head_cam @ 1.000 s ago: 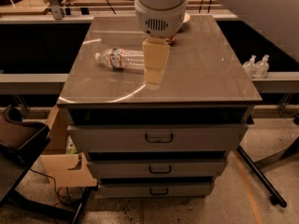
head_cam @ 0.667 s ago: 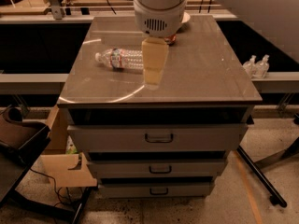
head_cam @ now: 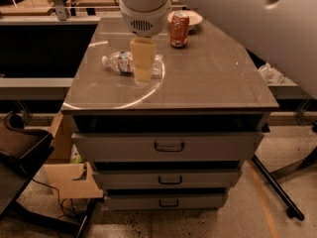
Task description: Place water bottle upright
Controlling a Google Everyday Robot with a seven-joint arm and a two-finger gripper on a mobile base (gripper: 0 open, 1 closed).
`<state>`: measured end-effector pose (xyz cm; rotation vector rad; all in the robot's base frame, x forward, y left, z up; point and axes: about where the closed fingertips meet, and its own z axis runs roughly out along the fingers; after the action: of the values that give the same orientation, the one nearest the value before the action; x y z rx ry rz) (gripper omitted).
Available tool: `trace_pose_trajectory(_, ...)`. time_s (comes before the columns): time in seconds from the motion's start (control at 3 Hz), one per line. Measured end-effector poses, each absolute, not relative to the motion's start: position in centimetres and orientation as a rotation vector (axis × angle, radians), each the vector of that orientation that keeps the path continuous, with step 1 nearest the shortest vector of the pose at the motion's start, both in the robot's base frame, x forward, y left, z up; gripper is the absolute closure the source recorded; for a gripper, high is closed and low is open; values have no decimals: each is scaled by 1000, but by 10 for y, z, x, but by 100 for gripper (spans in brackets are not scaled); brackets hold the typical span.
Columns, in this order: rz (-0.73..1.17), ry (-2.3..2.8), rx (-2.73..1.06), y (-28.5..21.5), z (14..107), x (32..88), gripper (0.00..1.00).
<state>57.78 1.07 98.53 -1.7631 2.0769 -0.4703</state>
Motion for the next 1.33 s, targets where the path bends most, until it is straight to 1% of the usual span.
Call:
trace_pose_trajectory(0.33,-494,2067,-1821,38,965,608,0)
trace_pose_trajectory(0.67,-501,2045,-1913,83,930,646,0)
trace_pose_trajectory(1.0,-500,2044,-1913,83,930,647,0)
trace_pose_trajectory(1.33,-430,2005,-1913,92,922,657,0)
